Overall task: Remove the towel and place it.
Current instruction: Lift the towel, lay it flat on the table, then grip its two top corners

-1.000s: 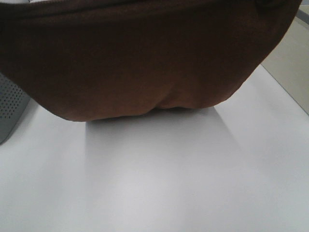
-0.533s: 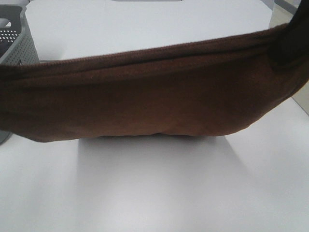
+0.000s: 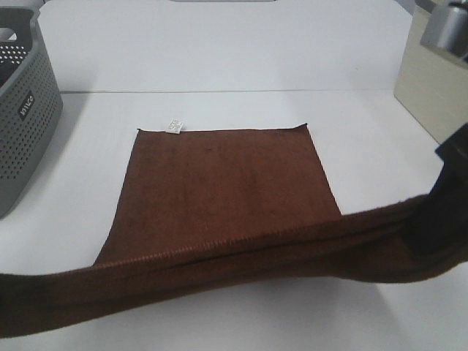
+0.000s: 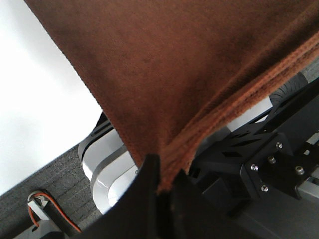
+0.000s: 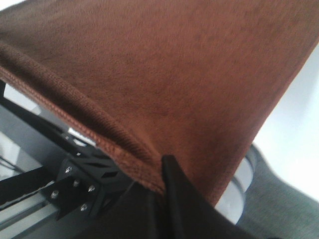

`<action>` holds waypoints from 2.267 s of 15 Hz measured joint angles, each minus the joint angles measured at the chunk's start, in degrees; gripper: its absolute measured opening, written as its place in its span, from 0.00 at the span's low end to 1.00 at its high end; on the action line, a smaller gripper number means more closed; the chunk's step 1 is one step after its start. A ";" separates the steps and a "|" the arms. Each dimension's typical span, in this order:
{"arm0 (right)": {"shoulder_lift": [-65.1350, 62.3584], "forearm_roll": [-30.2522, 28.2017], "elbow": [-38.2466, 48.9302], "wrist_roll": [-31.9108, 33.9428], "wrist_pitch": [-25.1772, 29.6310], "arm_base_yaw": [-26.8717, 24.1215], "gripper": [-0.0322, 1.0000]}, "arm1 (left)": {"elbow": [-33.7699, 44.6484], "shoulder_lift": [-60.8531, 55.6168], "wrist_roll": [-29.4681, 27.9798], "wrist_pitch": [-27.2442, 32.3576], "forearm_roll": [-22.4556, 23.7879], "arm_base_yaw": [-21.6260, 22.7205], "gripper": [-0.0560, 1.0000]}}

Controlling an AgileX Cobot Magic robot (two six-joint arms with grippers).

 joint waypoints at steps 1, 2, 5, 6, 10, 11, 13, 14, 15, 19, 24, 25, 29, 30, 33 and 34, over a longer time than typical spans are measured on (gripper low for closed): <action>0.29 0.63 1.89 0.00 0.00 0.00 0.04 | 1.55 -0.06 0.40 0.00 -0.46 0.00 0.05; 1.20 0.69 3.15 0.00 0.00 0.00 0.04 | 2.58 0.00 0.74 0.11 -0.97 0.00 0.05; 6.36 1.72 4.76 0.06 0.00 -0.06 0.04 | 2.98 3.78 0.86 0.40 -0.97 0.17 0.05; 8.02 2.12 5.04 0.06 -0.11 -0.17 0.04 | 2.98 5.73 0.86 0.63 -0.74 0.17 0.05; 14.78 2.23 6.47 -0.52 -0.17 -0.17 0.04 | 3.09 13.87 3.04 1.09 -1.49 -0.17 0.05; 16.90 2.23 6.65 -0.86 -0.23 -0.34 0.04 | 3.15 16.10 3.61 1.15 -1.49 -1.66 0.05; 20.91 2.41 6.65 -1.95 -0.17 0.23 0.04 | 3.21 20.11 3.95 1.32 -0.40 -6.82 0.05; 22.57 2.12 6.65 -1.95 -0.52 2.29 0.04 | 3.09 21.89 3.95 1.32 0.69 -8.54 0.05; 24.75 1.95 6.65 -1.95 -2.23 7.05 0.04 | 2.23 24.06 3.95 1.60 1.95 -10.20 0.05; 28.76 2.86 6.65 -1.49 -6.47 13.81 0.04 | -0.57 27.50 3.90 2.23 2.12 -14.38 0.05; 29.97 3.67 6.65 -0.57 -8.19 17.36 0.04 | -2.41 30.25 2.52 0.57 0.86 -20.17 0.05; 30.14 3.67 6.65 -0.52 -8.25 17.36 0.04 | -2.75 30.25 2.06 -0.17 0.46 -20.91 0.05; 30.19 3.95 6.65 -0.40 -8.37 17.36 0.04 | -2.86 30.25 0.86 -1.20 -1.03 -24.41 0.12; 30.19 4.58 6.65 -0.40 -8.94 17.36 0.04 | -2.86 30.25 0.86 -1.55 -1.20 -25.15 0.14; 30.19 6.25 6.65 -0.29 -9.28 17.36 0.24 | -2.86 30.25 -0.80 -3.44 -1.55 -25.32 0.27; 30.19 6.42 6.65 0.17 -9.28 17.36 0.38 | -2.86 30.25 -2.35 -3.72 -1.55 -25.32 0.40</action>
